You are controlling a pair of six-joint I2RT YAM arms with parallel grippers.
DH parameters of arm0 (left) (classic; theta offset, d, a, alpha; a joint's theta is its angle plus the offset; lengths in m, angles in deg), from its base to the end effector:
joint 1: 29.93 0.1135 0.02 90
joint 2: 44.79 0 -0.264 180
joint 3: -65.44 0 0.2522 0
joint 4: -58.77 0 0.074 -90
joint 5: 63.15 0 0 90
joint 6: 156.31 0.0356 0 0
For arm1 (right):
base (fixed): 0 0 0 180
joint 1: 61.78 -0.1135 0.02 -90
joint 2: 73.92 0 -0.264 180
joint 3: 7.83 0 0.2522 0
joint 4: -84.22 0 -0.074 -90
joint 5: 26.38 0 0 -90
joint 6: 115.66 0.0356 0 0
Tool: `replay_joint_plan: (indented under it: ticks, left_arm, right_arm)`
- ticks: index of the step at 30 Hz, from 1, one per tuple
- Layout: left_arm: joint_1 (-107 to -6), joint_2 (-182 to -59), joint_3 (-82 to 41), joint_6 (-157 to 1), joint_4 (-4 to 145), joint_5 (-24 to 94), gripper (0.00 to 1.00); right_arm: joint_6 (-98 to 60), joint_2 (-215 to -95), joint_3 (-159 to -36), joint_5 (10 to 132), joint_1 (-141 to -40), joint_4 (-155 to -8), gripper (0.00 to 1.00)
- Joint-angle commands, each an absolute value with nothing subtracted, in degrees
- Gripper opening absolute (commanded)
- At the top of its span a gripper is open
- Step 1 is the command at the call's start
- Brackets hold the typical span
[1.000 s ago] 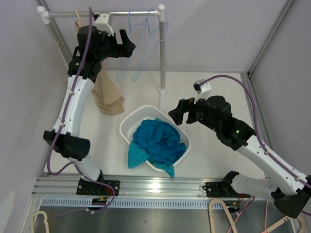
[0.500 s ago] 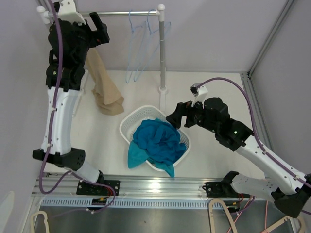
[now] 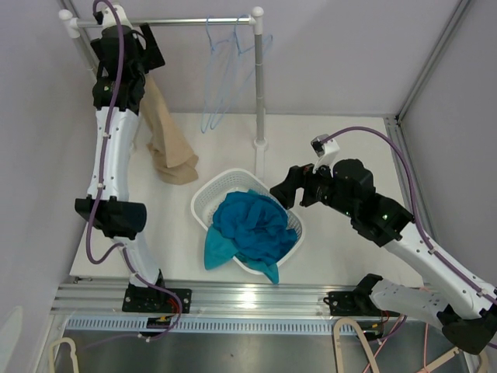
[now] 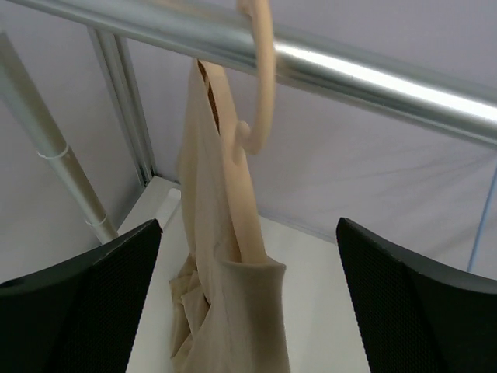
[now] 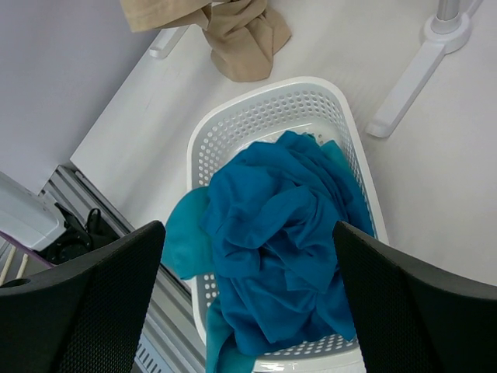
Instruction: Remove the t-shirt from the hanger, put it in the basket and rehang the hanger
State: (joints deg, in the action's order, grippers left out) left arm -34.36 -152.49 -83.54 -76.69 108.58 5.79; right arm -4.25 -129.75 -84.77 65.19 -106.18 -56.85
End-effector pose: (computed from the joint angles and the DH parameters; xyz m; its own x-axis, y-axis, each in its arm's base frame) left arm 0.3956 -0.0178 0.5155 -0.0946 -0.1613 -0.9824 -0.3043 0.9443 -0.1258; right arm 0.1503 0.1486 0.3892 -0.4657 0.0547 -0.8833 -0.5887 0.7261 0.3553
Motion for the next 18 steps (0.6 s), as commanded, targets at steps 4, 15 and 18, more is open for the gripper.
replay_joint_plan:
  ticks: [4, 15, 18]
  left_arm:
    - [-31.43, -152.89, -86.30, -80.72, 104.17, 7.24, 0.93]
    - [-27.30, -156.32, -87.98, -85.12, 104.52, 12.17, 0.68]
    - [-26.86, -156.32, -87.89, -85.91, 104.70, 13.83, 0.48]
  right_arm:
    - [-3.86, -131.31, -85.49, 64.68, -106.25, -57.85, 0.93]
    - [-2.63, -132.63, -84.34, 63.98, -105.99, -61.10, 0.93]
    - [-2.63, -132.80, -84.34, 63.80, -105.81, -61.19, 0.93]
